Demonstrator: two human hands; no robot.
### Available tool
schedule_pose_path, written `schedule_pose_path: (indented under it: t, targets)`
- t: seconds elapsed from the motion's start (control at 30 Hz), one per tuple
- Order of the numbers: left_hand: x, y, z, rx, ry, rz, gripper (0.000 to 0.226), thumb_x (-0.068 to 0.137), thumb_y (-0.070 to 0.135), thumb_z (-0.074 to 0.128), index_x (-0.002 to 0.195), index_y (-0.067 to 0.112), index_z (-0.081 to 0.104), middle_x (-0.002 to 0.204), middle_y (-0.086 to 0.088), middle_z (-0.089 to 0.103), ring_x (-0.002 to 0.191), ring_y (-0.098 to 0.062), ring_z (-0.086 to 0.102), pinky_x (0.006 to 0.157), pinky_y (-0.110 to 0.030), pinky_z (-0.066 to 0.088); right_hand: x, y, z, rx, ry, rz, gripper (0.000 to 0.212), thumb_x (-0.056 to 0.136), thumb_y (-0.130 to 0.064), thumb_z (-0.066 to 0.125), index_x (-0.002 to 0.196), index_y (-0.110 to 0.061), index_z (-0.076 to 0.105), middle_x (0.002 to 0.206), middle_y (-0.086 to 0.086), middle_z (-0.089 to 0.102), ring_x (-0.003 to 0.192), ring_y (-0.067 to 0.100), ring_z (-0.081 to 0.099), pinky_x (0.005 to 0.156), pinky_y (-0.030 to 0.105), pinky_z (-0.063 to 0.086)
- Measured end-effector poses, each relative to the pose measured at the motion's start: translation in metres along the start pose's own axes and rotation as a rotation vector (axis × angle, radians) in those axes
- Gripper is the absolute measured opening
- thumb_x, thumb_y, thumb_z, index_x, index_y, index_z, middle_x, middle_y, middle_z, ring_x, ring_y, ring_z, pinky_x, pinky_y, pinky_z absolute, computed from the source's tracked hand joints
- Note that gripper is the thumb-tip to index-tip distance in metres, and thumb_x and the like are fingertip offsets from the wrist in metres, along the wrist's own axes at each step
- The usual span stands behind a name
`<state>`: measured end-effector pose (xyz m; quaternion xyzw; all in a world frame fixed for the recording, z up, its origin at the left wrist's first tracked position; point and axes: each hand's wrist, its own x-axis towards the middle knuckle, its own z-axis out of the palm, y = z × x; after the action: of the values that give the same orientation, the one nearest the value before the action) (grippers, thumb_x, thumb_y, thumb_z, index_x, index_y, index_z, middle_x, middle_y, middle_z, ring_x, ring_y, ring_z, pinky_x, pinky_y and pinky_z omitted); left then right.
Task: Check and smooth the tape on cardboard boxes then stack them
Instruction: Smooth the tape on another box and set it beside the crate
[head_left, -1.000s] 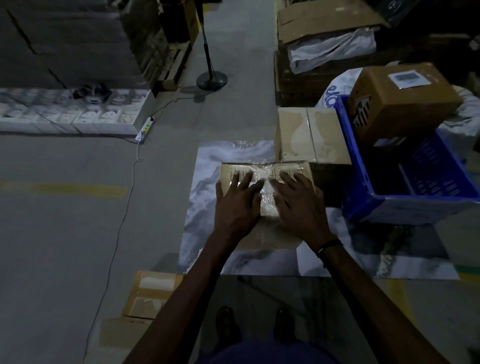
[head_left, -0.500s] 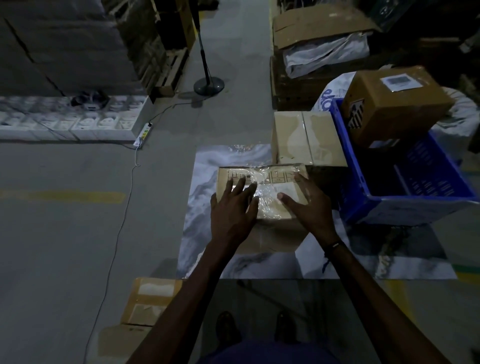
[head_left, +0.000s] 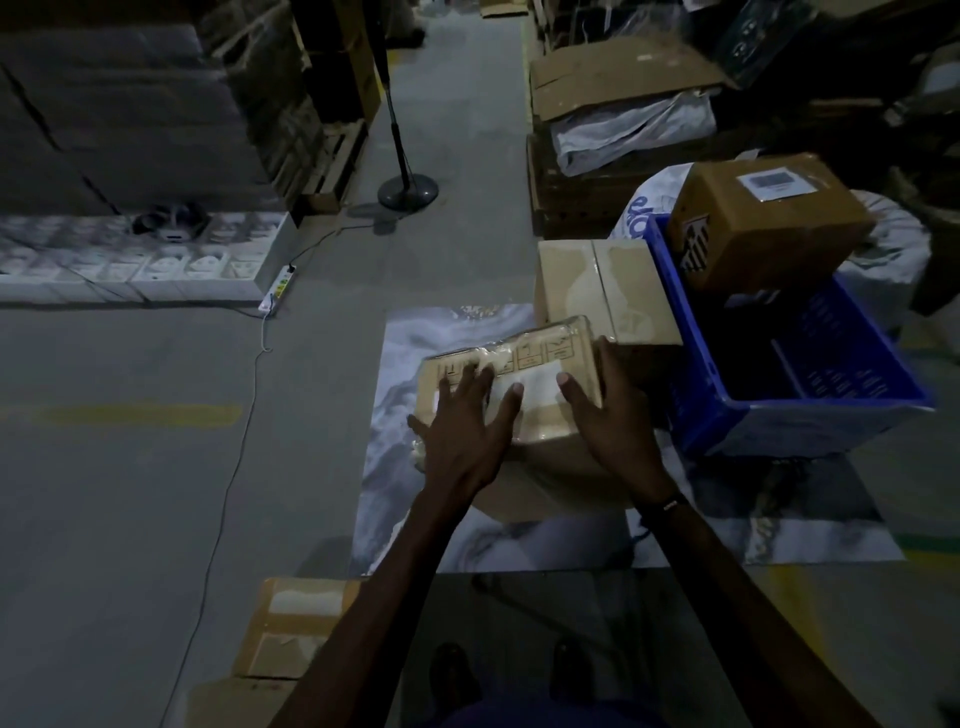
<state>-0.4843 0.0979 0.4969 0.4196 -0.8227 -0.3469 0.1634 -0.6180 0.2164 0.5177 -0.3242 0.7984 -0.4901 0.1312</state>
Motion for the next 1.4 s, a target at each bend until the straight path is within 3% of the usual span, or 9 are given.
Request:
schedule_pose_path:
  t: [0.1,0.27,0.43,0.6,0.7,0.83,0.97,1.17,1.4]
  targets:
    - [0.004,0.023,-0.010,0.000,-0.108,-0.172,0.121,0.074,0.099,0.017,0.162,0.015,0.013,0.171,-0.009,0.006,0.157,-0.033,0.001,0.119,-0.070,0.002,0.004,0.004,0.017,-0.056,-0.069,-0.046,0.042,0.109,-0.028,0.042,0.150,-0.016,0.044,0.147,-0.002,0.050,0.142,0.021,0.045,0.111,0.020,0.037]
    - [0.014,0.044,-0.024,-0.004,-0.201,-0.391,0.146,0.059,0.106,0.032,0.161,0.009,-0.007,0.167,-0.024,-0.011,0.154,-0.044,-0.011,0.116,-0.075,-0.002,-0.002,0.003,0.039,0.111,-0.030,-0.070,0.055,0.113,-0.028,0.005,0.128,0.000,0.049,0.114,0.021,0.072,0.101,0.029,0.073,0.079,0.023,0.058]
    - [0.026,0.034,-0.028,0.006,-0.205,-0.469,0.147,0.059,0.101,0.047,0.161,0.012,-0.011,0.166,-0.026,-0.013,0.153,-0.048,-0.011,0.117,-0.074,0.002,0.010,0.041,0.046,0.066,-0.160,0.107,0.048,0.112,-0.023,0.034,0.157,-0.007,0.031,0.164,0.005,0.027,0.153,0.018,0.023,0.102,-0.008,0.007]
    - [0.033,-0.005,-0.039,-0.076,-0.165,-0.483,0.160,0.037,0.104,0.038,0.163,0.014,0.000,0.169,-0.020,0.004,0.153,-0.044,0.010,0.119,-0.066,0.019,0.009,0.081,0.047,-0.081,-0.142,0.328,0.071,0.095,-0.078,0.029,0.154,-0.039,0.035,0.158,0.002,0.040,0.140,0.028,0.043,0.115,0.051,0.035]
    - [0.030,-0.024,-0.051,-0.154,-0.155,-0.440,0.153,0.043,0.106,0.042,0.162,0.016,0.011,0.167,-0.018,0.017,0.148,-0.043,0.026,0.116,-0.062,0.030,0.006,0.095,0.042,-0.075,-0.115,0.400,0.093,0.075,-0.099,0.024,0.151,-0.046,0.034,0.151,0.004,0.050,0.133,0.033,0.050,0.111,0.057,0.038]
    - [0.037,-0.042,-0.049,-0.322,-0.176,-0.394,0.135,0.050,0.103,0.053,0.157,0.022,0.034,0.158,-0.007,0.040,0.137,-0.032,0.047,0.111,-0.054,0.041,0.010,0.086,0.043,-0.142,-0.118,0.305,0.077,0.089,-0.083,0.034,0.153,-0.040,0.035,0.161,-0.003,0.036,0.144,0.031,0.038,0.119,0.057,0.026]
    - [0.022,-0.051,-0.039,-0.640,-0.215,-0.242,0.052,0.099,0.048,0.058,0.140,0.017,0.056,0.128,0.003,0.067,0.110,-0.007,0.064,0.088,-0.021,0.050,0.016,0.084,0.029,-0.371,-0.082,0.274,0.061,0.092,-0.080,0.031,0.146,-0.051,0.037,0.164,-0.012,0.024,0.144,0.036,0.031,0.112,0.070,0.024]
    - [0.012,-0.075,-0.006,-0.662,-0.315,-0.160,0.061,0.097,0.060,0.057,0.148,0.028,0.049,0.140,0.003,0.062,0.129,-0.016,0.059,0.105,-0.038,0.050,0.014,0.092,0.016,-0.533,-0.081,0.250,0.065,0.091,-0.074,0.033,0.150,-0.049,0.034,0.168,-0.013,0.015,0.150,0.037,0.015,0.114,0.067,0.026]
    - [0.011,-0.085,0.009,-0.319,0.049,-0.155,0.043,0.100,0.048,0.059,0.128,0.015,0.065,0.116,0.003,0.071,0.108,-0.019,0.067,0.085,-0.028,0.052,0.004,0.102,0.025,-0.601,-0.082,0.148,0.064,0.092,-0.072,0.039,0.151,-0.045,0.039,0.168,-0.009,0.019,0.149,0.039,0.016,0.112,0.065,0.028]
